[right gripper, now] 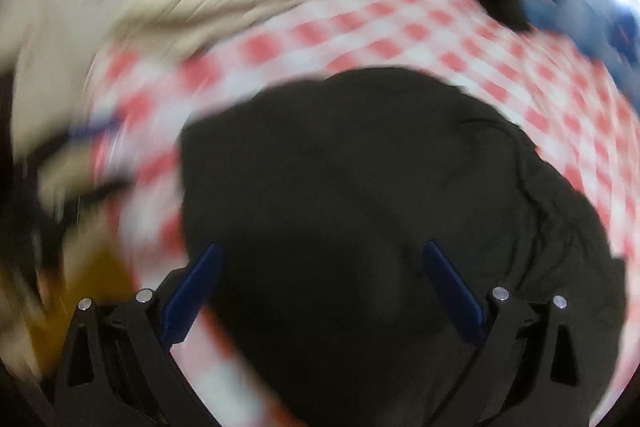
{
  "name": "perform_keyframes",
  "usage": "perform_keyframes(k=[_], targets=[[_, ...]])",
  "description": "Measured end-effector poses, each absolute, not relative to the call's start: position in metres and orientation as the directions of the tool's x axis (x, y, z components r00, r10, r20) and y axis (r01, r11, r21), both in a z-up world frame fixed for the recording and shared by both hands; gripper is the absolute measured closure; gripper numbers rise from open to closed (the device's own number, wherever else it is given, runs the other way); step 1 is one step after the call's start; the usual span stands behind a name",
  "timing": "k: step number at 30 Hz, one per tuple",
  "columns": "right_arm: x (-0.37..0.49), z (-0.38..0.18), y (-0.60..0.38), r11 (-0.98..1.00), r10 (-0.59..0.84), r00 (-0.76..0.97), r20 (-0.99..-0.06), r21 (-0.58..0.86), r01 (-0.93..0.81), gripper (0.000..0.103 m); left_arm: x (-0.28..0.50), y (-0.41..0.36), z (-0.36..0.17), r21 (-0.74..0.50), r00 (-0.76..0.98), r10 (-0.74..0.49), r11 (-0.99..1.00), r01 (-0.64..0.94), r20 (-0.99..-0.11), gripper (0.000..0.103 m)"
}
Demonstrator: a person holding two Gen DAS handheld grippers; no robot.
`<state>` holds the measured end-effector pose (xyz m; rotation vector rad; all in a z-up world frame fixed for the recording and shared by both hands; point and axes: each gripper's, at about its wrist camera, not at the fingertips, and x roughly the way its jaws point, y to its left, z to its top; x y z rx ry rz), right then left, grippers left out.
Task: Fold large clothes
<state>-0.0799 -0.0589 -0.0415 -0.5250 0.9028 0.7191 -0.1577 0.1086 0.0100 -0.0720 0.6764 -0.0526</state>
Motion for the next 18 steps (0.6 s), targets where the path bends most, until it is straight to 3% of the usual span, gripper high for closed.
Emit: perform_keyframes(k=[4, 7, 8, 11, 14, 18], targets=[[-0.105, -0.078, -0.039, 0.525, 0.156, 0.510, -0.846, -0.367, -0.768, 0.006, -0.154, 0.140, -0.006, -0.310, 0.701, -0.223, 0.951, 0.003, -0.677, 0.012], [-0.092, -0.098, -0.037, 0.549, 0.080, 0.546, -0.834, -0.420, -0.723, 0.006, -0.152, 0.181, -0.029, -0.519, 0.644, -0.345, 0.849, -0.095, -0.683, 0.012], [-0.083, -0.096, -0.044, 0.600, 0.096, 0.532, -0.841, -0.377, -0.706, 0.006, -0.153, 0.193, -0.036, -0.555, 0.636, -0.360, 0.821, -0.131, -0.683, 0.012], [-0.043, -0.085, -0.084, 0.816, 0.249, 0.446, -0.860, -0.061, -0.574, 0.006, -0.157, 0.212, -0.048, -0.593, 0.628, -0.372, 0.785, -0.180, -0.684, 0.012], [-0.018, -0.087, -0.135, 0.876, 0.425, 0.399, -0.812, 0.257, -0.409, 0.006, -0.150, 0.212, -0.058, -0.637, 0.599, -0.429, 0.749, -0.181, -0.676, 0.012], [-0.010, -0.092, -0.157, 0.859, 0.498, 0.386, -0.777, 0.380, -0.344, 0.006, -0.117, 0.179, -0.075, -0.680, 0.529, -0.521, 0.717, -0.154, -0.669, 0.012]])
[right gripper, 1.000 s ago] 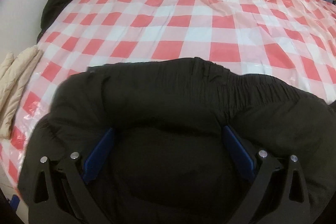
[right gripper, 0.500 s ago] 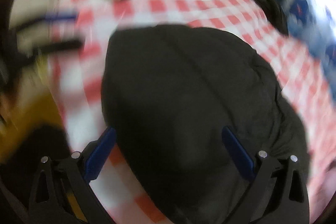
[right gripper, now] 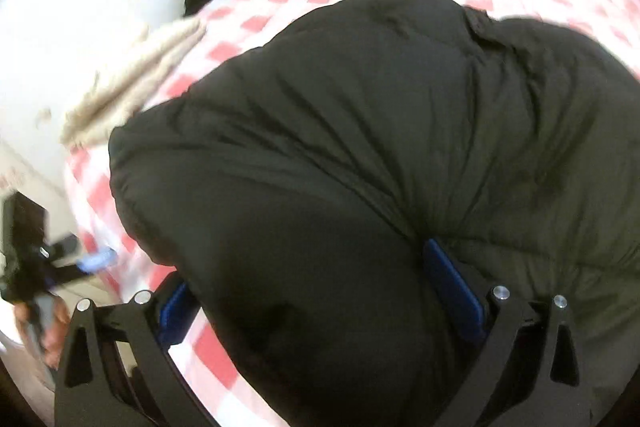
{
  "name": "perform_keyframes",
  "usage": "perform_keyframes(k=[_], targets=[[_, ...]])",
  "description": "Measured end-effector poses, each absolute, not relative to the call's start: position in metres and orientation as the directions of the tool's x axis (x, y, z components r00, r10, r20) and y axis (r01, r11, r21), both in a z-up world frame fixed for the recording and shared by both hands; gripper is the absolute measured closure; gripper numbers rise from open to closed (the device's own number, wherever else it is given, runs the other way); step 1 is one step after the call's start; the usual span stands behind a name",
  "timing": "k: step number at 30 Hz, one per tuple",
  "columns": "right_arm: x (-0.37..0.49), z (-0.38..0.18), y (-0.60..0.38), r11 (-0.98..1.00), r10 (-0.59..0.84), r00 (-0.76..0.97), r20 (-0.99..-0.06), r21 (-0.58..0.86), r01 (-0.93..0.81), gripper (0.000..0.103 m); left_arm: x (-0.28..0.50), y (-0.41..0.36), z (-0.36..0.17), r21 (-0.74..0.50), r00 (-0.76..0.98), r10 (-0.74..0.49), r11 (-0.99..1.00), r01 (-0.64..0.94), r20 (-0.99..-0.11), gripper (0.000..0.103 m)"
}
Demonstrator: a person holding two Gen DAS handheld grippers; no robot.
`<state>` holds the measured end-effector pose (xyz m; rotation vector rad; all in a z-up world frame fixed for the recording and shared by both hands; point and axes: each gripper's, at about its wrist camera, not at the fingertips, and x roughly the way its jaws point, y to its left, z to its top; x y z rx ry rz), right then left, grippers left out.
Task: Fold large clothes
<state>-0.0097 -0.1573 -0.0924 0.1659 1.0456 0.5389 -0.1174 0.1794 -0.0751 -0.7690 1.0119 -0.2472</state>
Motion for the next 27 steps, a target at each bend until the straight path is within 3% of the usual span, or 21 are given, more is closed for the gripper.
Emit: perform_keyframes(k=[4, 9, 14, 18, 20, 24, 27], targets=[[-0.003, -0.093, -0.164, 0.852, 0.512, 0.378, -0.772, 0.400, -0.338, 0.006, -0.081, 0.136, -0.093, -0.754, 0.463, -0.635, 0.646, -0.122, -0.618, 0.012], [-0.019, -0.083, -0.175, 0.834, 0.536, 0.335, -0.775, 0.426, -0.350, 0.006, -0.044, 0.113, -0.109, -0.753, 0.458, -0.619, 0.626, -0.204, -0.638, 0.012], [-0.096, -0.048, -0.277, 0.718, 0.684, 0.417, -0.599, 0.655, -0.237, 0.006, -0.043, 0.109, -0.108, -0.730, 0.456, -0.598, 0.654, -0.199, -0.659, 0.012], [-0.162, -0.090, -0.404, 0.516, 0.710, 0.514, -0.481, 0.852, 0.084, 0.006, -0.042, 0.098, -0.104, -0.707, 0.447, -0.575, 0.672, -0.221, -0.685, 0.012], [-0.181, -0.111, -0.444, 0.465, 0.687, 0.547, -0.478, 0.868, 0.176, 0.006, -0.043, 0.092, -0.099, -0.700, 0.446, -0.566, 0.675, -0.233, -0.694, 0.012], [-0.183, -0.137, -0.479, 0.327, 0.705, 0.596, -0.384, 0.922, 0.208, 0.006, -0.052, 0.084, -0.094, -0.683, 0.450, -0.541, 0.682, -0.260, -0.711, 0.012], [-0.167, -0.142, -0.480, 0.325, 0.705, 0.591, -0.392, 0.919, 0.223, 0.006, -0.060, 0.081, -0.091, -0.675, 0.451, -0.528, 0.684, -0.276, -0.719, 0.012]])
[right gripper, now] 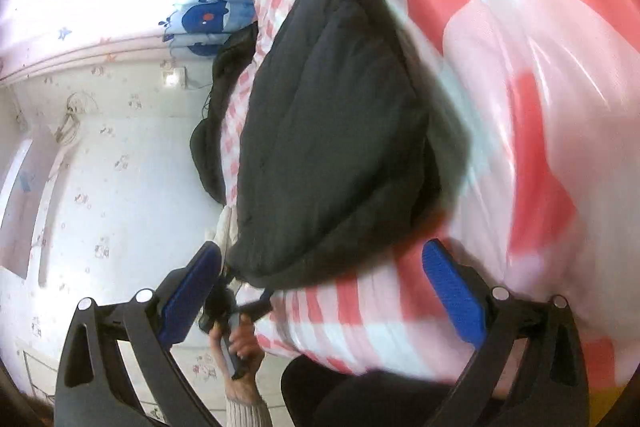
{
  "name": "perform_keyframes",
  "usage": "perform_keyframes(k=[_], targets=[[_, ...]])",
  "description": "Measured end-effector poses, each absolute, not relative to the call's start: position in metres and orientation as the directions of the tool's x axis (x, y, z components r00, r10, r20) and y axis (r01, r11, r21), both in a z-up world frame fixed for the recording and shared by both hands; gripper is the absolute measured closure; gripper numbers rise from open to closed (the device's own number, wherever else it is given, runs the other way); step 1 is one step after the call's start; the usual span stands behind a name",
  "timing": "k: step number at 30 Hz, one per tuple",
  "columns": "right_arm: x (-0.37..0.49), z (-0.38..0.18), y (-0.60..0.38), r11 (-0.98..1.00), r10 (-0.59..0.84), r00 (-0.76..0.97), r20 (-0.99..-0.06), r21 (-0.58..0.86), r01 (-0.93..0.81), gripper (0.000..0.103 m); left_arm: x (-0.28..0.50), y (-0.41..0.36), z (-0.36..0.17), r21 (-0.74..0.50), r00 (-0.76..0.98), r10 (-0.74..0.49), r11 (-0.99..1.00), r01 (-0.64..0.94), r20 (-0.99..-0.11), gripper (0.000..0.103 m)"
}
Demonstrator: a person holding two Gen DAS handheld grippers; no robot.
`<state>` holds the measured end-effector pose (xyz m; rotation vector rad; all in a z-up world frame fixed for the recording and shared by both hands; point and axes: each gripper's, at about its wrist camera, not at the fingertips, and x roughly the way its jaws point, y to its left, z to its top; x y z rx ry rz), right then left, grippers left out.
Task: Fold large clothes
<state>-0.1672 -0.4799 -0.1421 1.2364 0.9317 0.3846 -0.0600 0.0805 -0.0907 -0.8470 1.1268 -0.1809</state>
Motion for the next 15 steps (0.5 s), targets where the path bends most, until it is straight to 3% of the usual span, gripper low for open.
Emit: perform_keyframes(k=[2, 4, 7, 12, 13, 15], targets=[[-0.158, -0.126, -0.477, 0.300, 0.718, 0.611, -0.334, 0.940, 0.161, 0.005, -0.063, 0.083, -0.088, -0.671, 0.452, -0.522, 0.686, -0.282, -0.723, 0.012], [-0.152, -0.100, -0.459, 0.367, 0.709, 0.622, -0.333, 0.927, 0.078, 0.006, -0.064, 0.083, -0.087, -0.666, 0.451, -0.517, 0.689, -0.286, -0.728, 0.012], [-0.149, -0.087, -0.450, 0.502, 0.681, 0.584, -0.441, 0.862, 0.067, 0.006, -0.061, 0.083, -0.086, -0.661, 0.437, -0.519, 0.692, -0.288, -0.734, 0.012], [-0.136, -0.126, -0.457, 0.484, 0.664, 0.538, -0.519, 0.847, 0.221, 0.005, -0.059, 0.082, -0.085, -0.675, 0.438, -0.531, 0.672, -0.303, -0.725, 0.012], [-0.134, -0.124, -0.455, 0.473, 0.667, 0.544, -0.509, 0.853, 0.218, 0.005, -0.057, 0.083, -0.085, -0.678, 0.439, -0.533, 0.670, -0.303, -0.723, 0.012], [-0.133, -0.098, -0.450, 0.409, 0.709, 0.597, -0.376, 0.908, 0.087, 0.005, -0.055, 0.086, -0.084, -0.679, 0.444, -0.531, 0.670, -0.301, -0.721, 0.012]])
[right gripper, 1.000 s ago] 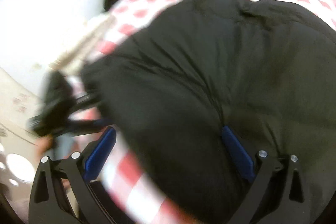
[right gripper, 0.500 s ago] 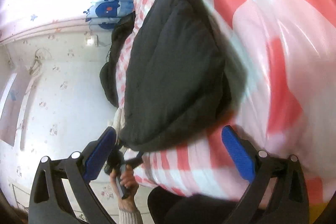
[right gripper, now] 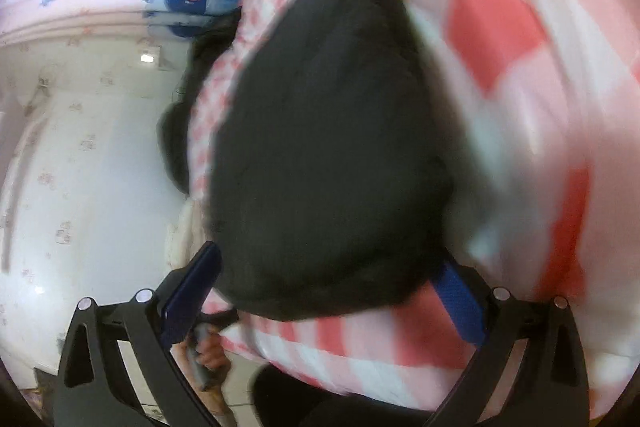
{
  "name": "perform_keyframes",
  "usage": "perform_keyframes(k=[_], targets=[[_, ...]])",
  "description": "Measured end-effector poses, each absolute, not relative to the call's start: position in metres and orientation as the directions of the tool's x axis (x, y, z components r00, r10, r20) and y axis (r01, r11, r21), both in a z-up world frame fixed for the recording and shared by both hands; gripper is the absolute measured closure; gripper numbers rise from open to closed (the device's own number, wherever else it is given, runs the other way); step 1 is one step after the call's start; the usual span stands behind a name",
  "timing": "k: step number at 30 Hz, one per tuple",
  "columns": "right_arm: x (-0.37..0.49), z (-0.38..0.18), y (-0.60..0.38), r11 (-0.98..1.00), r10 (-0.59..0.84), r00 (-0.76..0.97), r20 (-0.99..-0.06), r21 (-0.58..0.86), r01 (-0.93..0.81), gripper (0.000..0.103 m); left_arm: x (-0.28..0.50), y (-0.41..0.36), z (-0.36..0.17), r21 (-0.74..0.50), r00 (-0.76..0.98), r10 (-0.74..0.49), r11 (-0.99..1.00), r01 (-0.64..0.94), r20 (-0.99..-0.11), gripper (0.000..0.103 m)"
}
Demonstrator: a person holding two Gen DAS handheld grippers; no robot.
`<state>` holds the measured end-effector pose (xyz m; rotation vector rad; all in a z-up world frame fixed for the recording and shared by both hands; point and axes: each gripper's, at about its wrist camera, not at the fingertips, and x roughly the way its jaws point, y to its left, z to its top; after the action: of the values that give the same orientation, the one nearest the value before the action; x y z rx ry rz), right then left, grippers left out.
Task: Fold large clothes
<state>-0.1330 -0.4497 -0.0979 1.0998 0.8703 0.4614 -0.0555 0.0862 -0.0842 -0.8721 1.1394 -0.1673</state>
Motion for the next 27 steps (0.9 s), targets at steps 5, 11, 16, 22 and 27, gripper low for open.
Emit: perform_keyframes(k=[5, 11, 16, 22, 27], targets=[[-0.123, -0.102, -0.445, 0.499, 0.672, 0.549, -0.497, 0.852, 0.161, 0.006, -0.056, 0.100, -0.092, -0.691, 0.435, -0.549, 0.653, -0.310, -0.714, 0.012], [-0.123, -0.131, -0.460, 0.373, 0.685, 0.589, -0.428, 0.901, 0.221, 0.006, -0.053, 0.103, -0.092, -0.709, 0.429, -0.571, 0.627, -0.324, -0.700, 0.012], [-0.127, -0.148, -0.464, 0.352, 0.701, 0.577, -0.419, 0.907, 0.231, 0.007, -0.055, 0.109, -0.092, -0.723, 0.433, -0.581, 0.593, -0.354, -0.689, 0.012], [-0.122, -0.155, -0.467, 0.310, 0.732, 0.570, -0.373, 0.927, 0.209, 0.007, -0.062, 0.116, -0.096, -0.747, 0.433, -0.609, 0.528, -0.404, -0.664, 0.012], [-0.126, -0.159, -0.475, 0.242, 0.754, 0.583, -0.302, 0.953, 0.182, 0.007, -0.077, 0.134, -0.082, -0.784, 0.502, -0.602, 0.474, -0.401, -0.621, 0.012]])
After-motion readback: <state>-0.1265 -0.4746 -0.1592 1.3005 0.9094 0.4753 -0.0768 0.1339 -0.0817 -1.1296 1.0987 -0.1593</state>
